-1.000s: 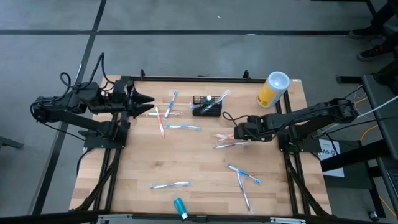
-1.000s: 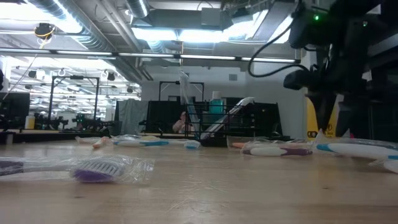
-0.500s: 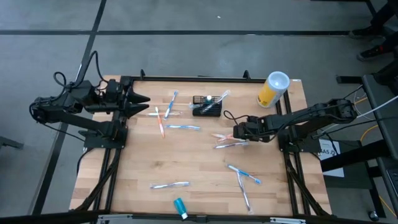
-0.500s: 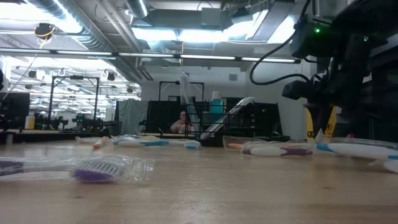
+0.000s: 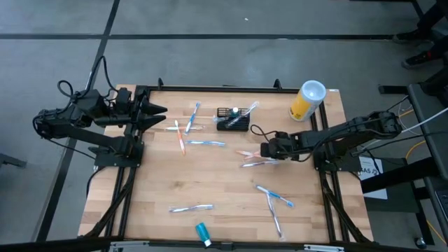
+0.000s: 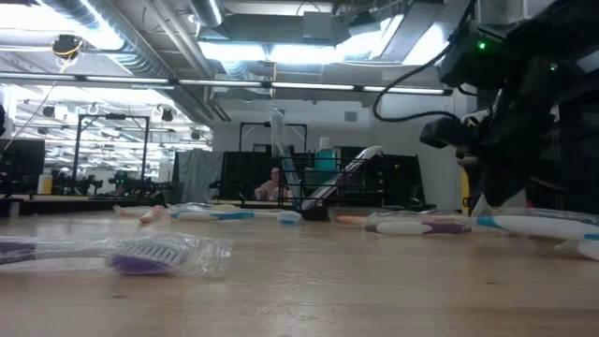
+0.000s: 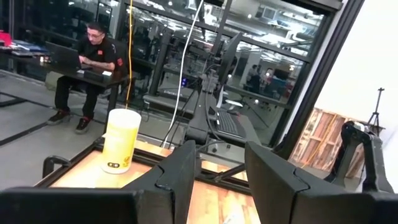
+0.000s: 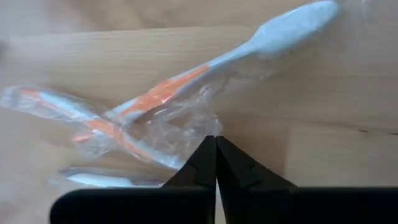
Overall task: Pick & Place toothbrushing station
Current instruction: Put the orange toothbrush into the black mesh organizer
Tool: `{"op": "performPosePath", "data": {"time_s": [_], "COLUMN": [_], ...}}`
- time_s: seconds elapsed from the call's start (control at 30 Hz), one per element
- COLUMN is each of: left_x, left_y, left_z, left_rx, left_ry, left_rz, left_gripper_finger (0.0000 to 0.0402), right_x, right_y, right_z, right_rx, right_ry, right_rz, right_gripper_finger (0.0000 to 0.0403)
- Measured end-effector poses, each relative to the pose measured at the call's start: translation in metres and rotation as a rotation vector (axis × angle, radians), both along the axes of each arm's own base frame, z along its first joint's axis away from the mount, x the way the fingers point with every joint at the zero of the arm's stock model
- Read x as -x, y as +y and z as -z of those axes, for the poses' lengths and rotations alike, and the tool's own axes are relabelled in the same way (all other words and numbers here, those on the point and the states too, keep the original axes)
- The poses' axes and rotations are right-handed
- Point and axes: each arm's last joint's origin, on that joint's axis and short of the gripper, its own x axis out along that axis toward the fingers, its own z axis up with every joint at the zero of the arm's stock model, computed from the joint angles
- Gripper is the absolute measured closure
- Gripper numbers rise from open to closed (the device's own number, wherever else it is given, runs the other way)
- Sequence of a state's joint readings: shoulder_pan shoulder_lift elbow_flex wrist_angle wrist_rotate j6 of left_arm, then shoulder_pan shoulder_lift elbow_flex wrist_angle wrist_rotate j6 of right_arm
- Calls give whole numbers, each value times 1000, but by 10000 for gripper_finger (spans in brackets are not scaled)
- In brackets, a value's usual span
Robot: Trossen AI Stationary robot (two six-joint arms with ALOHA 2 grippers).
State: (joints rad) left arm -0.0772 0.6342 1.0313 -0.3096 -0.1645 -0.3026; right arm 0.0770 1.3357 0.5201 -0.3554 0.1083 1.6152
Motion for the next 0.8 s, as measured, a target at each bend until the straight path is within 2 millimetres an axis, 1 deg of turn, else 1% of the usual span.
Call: {"op": "performPosePath", "data": {"time_s": [0.1,0.2,0.37,0.53,0.67,0.8], "left_x": [0,0,0,0,0,0], "left_y": [0,1,1,1,1,1], "left_z": [0,0,0,0,0,0], "left_rx": [-1,0,1,2,2,2], "left_ry": [1,0,0,0,0,0], "left_rz": [-11,-20,-36,-44,-43,-44], "left_gripper_finger": [268,268,268,268,268,268], "right_x": [-6,-18,-37,-47,-51,-55], "right_y": [4,10,20,24,22,16], "right_z": [-5,-22,-64,-109,-144,-171], "right_rx": [48,120,264,396,505,591], "right_ry": [-58,-121,-167,-157,-160,-185], "right_rz": [-1,-5,-15,-63,-73,-75], "right_gripper_finger": [399,400,401,401,402,402]}}
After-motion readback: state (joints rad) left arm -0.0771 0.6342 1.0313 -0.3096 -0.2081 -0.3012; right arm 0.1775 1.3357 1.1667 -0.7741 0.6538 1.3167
